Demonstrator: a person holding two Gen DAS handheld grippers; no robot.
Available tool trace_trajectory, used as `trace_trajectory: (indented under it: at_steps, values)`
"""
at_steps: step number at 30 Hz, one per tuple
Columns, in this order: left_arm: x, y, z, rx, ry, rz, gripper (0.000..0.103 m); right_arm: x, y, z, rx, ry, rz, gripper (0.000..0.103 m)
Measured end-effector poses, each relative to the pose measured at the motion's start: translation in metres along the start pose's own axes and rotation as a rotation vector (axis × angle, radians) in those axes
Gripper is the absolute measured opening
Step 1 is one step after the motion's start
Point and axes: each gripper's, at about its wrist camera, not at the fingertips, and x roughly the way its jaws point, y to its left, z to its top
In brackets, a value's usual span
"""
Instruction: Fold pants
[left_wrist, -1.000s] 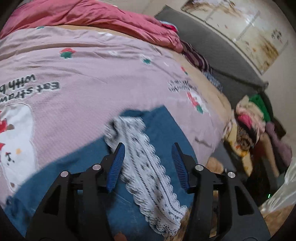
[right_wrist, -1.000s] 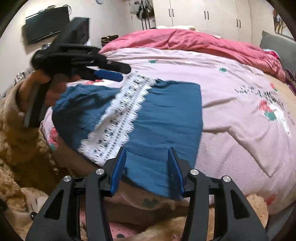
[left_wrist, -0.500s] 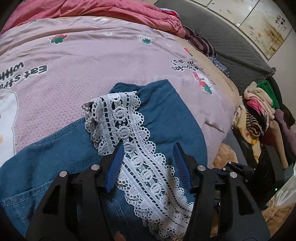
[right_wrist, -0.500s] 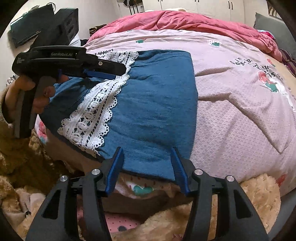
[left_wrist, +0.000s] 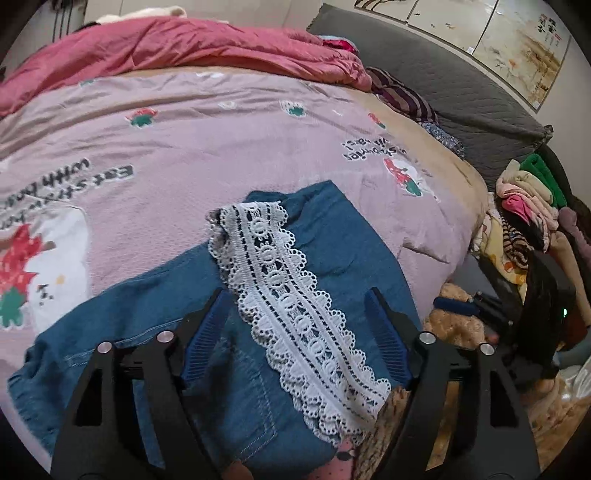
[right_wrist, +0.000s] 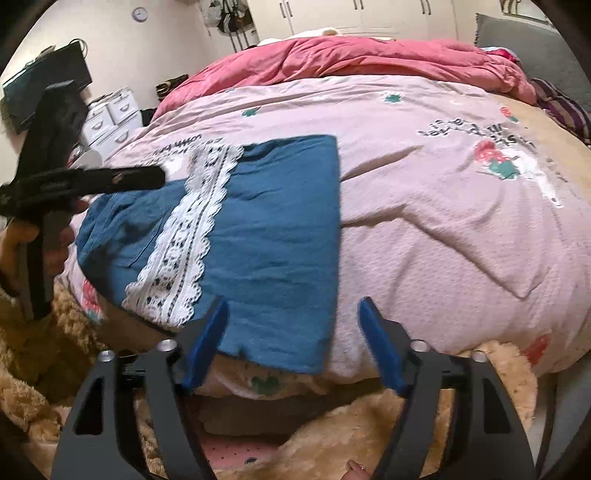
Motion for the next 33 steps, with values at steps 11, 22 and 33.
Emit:
trace_trajectory:
  at_steps: [11,22,33]
  values:
    - [-0.033,0.005,-0.014,0.003,-0.068,0.084,0.077,-0.008,0.009,0.025,-0.007,-0.057,-0.004,0.094]
    - [-0.08,0.046,-0.037,-0.112,-0.156,0.227,0.085,-0.006,0.042,0.063,-0.107,-0.098,0.033,0.094]
    - [-0.123,0.091,-0.09,-0.279,-0.205,0.354,0.088,0.027,0.11,0.101,-0.298,-0.08,0.106,0.098]
